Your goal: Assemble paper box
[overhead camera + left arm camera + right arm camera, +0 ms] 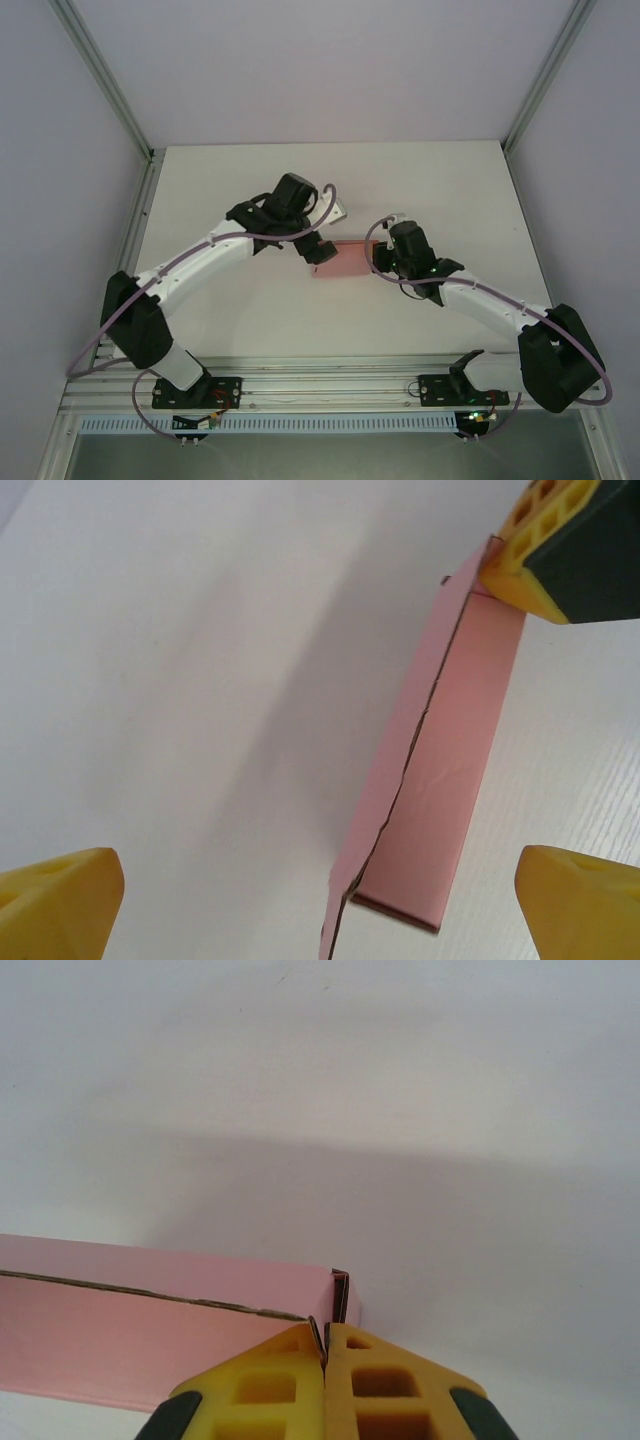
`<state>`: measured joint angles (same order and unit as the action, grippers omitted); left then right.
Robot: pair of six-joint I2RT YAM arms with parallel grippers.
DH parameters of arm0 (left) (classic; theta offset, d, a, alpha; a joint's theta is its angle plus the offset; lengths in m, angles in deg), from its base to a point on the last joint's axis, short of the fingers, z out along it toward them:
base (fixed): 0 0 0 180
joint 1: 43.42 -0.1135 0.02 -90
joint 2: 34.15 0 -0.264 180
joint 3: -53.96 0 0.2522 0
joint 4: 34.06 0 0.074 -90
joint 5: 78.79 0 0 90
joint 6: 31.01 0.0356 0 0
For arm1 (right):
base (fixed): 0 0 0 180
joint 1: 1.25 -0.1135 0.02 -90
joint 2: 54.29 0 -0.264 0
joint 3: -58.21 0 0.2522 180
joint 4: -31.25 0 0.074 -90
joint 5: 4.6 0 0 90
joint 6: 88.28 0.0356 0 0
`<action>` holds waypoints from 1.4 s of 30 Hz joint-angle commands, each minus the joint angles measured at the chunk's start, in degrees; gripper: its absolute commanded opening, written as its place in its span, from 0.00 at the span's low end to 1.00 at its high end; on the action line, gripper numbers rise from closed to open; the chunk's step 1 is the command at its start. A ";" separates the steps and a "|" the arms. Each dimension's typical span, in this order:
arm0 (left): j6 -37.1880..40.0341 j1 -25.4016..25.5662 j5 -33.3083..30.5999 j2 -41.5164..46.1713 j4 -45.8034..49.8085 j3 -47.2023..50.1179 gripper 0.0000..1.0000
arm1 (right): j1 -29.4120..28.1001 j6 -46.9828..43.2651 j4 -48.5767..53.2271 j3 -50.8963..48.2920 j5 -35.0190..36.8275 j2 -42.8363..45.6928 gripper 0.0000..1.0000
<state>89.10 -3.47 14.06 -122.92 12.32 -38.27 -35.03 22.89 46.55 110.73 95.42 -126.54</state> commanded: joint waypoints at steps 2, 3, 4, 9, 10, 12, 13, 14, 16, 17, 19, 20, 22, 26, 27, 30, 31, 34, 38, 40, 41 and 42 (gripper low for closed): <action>-6.83 -0.30 -5.40 2.78 -0.30 4.75 0.98 | -0.93 1.82 7.84 1.33 0.39 -0.28 0.00; -7.12 -0.27 -6.29 2.90 -0.64 5.70 0.93 | -1.09 1.53 8.19 1.65 0.26 -0.46 0.00; -7.23 -0.35 -7.19 2.77 -1.17 6.39 0.90 | -1.16 1.29 8.45 1.90 0.21 -0.60 0.00; -7.73 -1.24 -7.17 -1.61 0.18 3.48 0.68 | -1.32 0.74 9.27 2.80 -0.39 -1.11 0.00; -8.12 -1.60 -7.04 -2.61 0.82 2.42 0.60 | -1.32 0.80 9.48 2.87 -0.44 -1.15 0.00; -8.40 -1.95 -6.21 -4.30 2.43 0.65 0.51 | -1.43 0.80 9.55 2.96 -0.49 -1.11 0.00; -8.64 -1.97 -5.83 -4.80 2.94 0.07 0.47 | -1.46 0.97 9.71 2.99 -0.27 -1.26 0.00; -8.88 -1.90 -5.05 -5.16 3.26 -0.26 0.45 | -1.54 0.85 9.91 3.03 -0.18 -1.33 0.00; -9.40 -1.93 -3.86 -5.42 3.93 -0.65 0.41 | -1.66 0.89 10.52 3.33 0.08 -1.69 0.00; -9.87 -1.98 -3.52 -5.30 3.96 -0.56 0.39 | -1.73 0.75 10.81 3.50 0.17 -1.90 0.00; -10.33 -1.97 -2.97 -4.97 4.02 -0.21 0.34 | -1.99 0.78 11.35 3.93 0.70 -2.33 0.00; -10.62 -1.95 -2.81 -4.71 3.77 0.14 0.28 | -2.13 0.58 11.43 4.04 0.92 -2.45 0.00; -11.39 -1.96 -2.03 -4.48 3.74 0.43 0.18 | -2.25 0.58 11.63 4.43 1.30 -2.75 0.00; -15.67 -1.86 -1.58 -5.33 4.71 -1.24 0.04 | -3.30 0.76 12.37 5.50 2.72 -3.97 0.00; -17.14 -1.88 -1.87 -5.68 5.26 -2.07 0.02 | -3.81 0.89 12.66 5.85 3.43 -4.32 0.00; -24.80 -1.93 -2.85 -7.31 7.74 -5.53 0.00 | -5.35 1.87 13.55 6.54 6.30 -4.85 0.00; -27.35 -1.89 -2.72 -7.77 8.58 -6.62 0.00 | -5.71 2.23 13.65 6.50 6.99 -4.75 0.00; -35.50 -1.88 -1.75 -9.07 9.61 -8.36 0.00 | -7.21 3.96 13.30 6.24 10.11 -4.82 0.00; -43.38 -1.79 -2.18 -10.95 8.60 -7.91 0.00 | -10.60 5.55 12.93 6.63 15.38 -5.69 0.00; -45.35 -1.76 -2.72 -11.58 8.92 -8.35 0.00 | -11.62 6.27 12.34 6.76 16.31 -6.54 0.00; -46.42 -1.77 -3.25 -11.68 8.86 -8.61 0.00 | -12.07 6.70 12.06 6.76 17.13 -6.92 0.00; -47.76 -1.80 -3.40 -11.77 8.98 -8.85 0.00 | -12.57 6.89 11.97 6.85 17.97 -7.43 0.00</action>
<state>48.99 -5.48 9.27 -134.05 21.83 -45.07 -45.85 28.20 54.94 117.51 112.47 -131.53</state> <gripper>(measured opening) 0.049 0.050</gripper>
